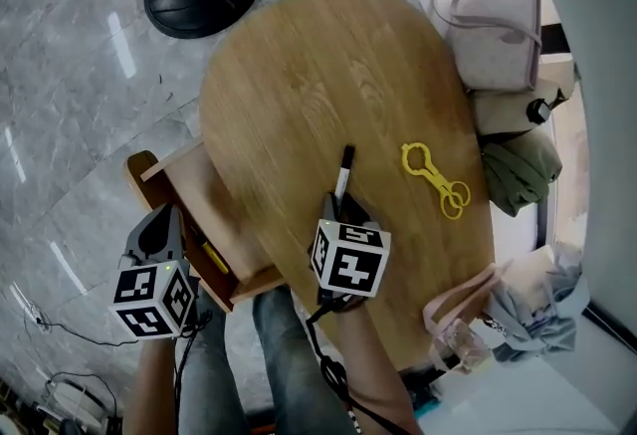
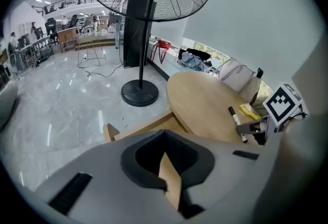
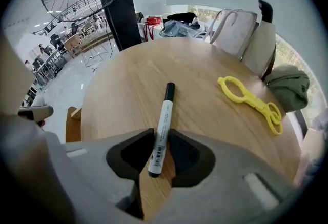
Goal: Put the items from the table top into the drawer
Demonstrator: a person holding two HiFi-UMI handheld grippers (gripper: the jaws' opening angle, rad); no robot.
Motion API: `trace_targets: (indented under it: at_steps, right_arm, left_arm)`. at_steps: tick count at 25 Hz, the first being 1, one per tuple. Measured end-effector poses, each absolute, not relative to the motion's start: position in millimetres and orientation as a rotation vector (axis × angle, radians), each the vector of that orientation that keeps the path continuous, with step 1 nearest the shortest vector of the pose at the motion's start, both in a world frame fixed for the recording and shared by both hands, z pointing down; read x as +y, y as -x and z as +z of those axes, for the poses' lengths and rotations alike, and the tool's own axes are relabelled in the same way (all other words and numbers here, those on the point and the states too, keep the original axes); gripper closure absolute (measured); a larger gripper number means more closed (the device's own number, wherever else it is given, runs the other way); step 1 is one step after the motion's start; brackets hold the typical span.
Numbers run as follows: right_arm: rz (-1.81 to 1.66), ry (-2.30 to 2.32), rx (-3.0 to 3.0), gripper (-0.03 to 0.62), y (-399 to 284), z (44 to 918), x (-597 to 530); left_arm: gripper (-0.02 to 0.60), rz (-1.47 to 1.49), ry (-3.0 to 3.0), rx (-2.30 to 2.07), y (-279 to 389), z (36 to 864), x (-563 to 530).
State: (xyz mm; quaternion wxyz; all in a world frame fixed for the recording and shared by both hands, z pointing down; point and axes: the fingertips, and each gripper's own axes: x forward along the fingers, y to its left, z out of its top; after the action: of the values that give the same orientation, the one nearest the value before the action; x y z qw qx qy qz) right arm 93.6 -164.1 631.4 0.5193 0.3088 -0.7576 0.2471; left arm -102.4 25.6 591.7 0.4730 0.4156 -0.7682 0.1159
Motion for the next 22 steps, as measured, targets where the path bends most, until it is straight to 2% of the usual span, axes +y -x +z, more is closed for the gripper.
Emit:
trace_targets:
  at_steps: [8, 22]
  right_arm:
    - [0.606, -0.679, -1.824, 0.52, -96.2, 631.4, -167.2]
    - [0.578, -0.649, -1.873, 0.52, -93.6, 603.6, -138.5]
  left_arm:
    - [0.588, 0.241, -0.959, -1.915, 89.2, 583.2, 22.4]
    - [0.588, 0.21, -0.962, -1.923, 86.1, 574.1, 57.2]
